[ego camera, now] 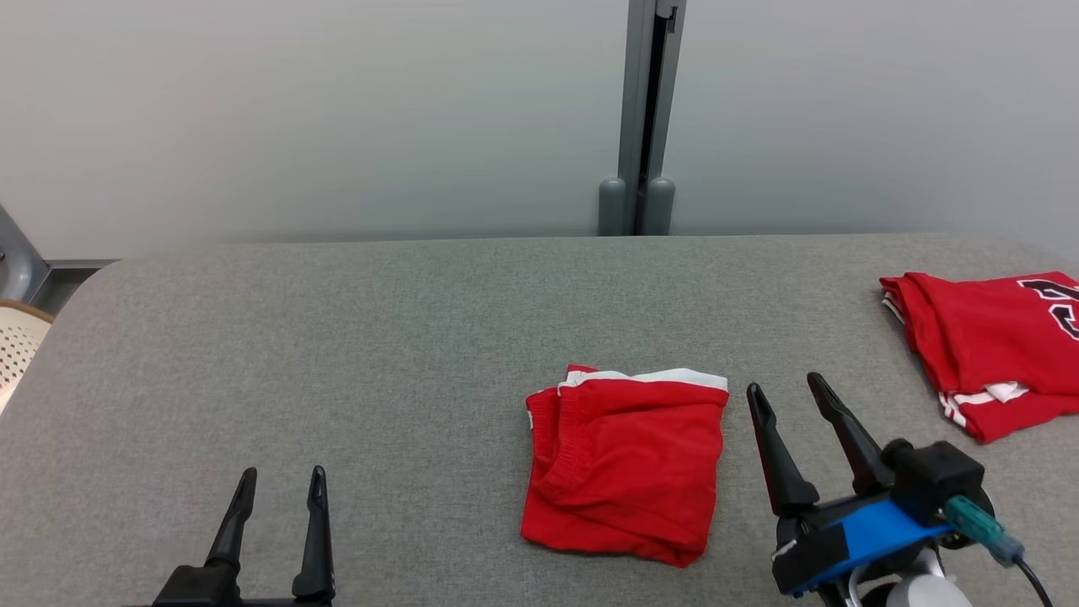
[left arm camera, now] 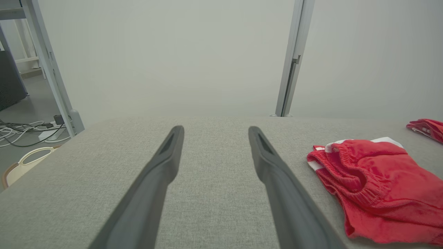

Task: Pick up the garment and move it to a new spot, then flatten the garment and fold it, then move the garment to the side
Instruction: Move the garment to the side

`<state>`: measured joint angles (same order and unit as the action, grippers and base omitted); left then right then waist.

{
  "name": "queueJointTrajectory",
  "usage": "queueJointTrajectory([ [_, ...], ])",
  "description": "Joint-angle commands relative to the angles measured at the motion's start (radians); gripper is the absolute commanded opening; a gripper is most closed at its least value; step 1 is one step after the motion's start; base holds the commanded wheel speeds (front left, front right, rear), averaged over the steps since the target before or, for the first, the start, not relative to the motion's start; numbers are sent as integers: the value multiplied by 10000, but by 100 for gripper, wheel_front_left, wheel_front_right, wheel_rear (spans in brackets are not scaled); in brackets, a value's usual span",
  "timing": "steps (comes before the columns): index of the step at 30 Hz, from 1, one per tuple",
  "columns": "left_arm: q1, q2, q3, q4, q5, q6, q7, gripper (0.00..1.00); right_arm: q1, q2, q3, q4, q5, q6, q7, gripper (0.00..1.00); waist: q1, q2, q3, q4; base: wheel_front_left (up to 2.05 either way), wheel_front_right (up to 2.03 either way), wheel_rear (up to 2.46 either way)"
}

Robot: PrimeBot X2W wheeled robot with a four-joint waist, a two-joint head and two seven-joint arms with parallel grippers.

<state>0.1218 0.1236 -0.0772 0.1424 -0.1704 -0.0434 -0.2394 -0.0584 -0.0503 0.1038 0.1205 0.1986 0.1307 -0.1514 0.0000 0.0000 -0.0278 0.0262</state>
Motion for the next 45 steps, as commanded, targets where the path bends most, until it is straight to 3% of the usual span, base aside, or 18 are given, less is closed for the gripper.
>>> queueJointTrajectory([
  [1, -149, 30, -39, -6, 6, 17, -26, 100, -414, -6, 5, 398, -76, 1, 71, 100, 0, 0, 138, 142, 0, 0, 0],
  [7, -330, 8, -147, 4, -14, 32, -26, 100, -1514, -9, -81, 2200, -107, 1, 132, 100, 0, 0, 547, 439, 0, 0, 0],
  [19, -952, -110, -332, 190, -17, 73, -180, 100, -3043, -10, 138, 6313, 490, 1, -760, 100, 0, 0, 1450, 886, 0, 0, 0],
  [25, -1080, -96, -321, 316, -53, 80, -212, 100, -2979, -7, 631, 7335, 1427, 1, -999, 100, 0, 0, 1556, 831, 0, 0, 0],
  [32, -1242, -126, -399, 432, -58, 27, -248, 100, -2918, 32, 1764, 7629, 2577, 2, -1054, 100, 0, 0, 1651, 733, 0, 0, 0],
  [33, -1279, -142, -418, 434, -45, 32, -246, 100, -2960, 37, 1868, 7659, 2663, 4, -1065, 73, 0, 0, 1672, 734, 0, 0, 0],
  [34, -1303, -142, -431, 438, -40, 32, -250, 100, -3010, 44, 1959, 7667, 2746, 4, -1077, 29, 0, 0, 1690, 735, 0, 0, 0],
  [35, -1317, -138, -438, 446, -37, 38, -252, 100, -3080, 41, 1988, 7664, 2814, 4, -1087, 0, 0, 0, 1703, 734, 0, 0, 0],
  [45, -1023, -196, -328, 305, -135, 146, -260, 100, -2937, -210, 886, 6752, 1568, -1, -1135, 0, 0, 0, 1766, 38, 0, 0, 0],
])
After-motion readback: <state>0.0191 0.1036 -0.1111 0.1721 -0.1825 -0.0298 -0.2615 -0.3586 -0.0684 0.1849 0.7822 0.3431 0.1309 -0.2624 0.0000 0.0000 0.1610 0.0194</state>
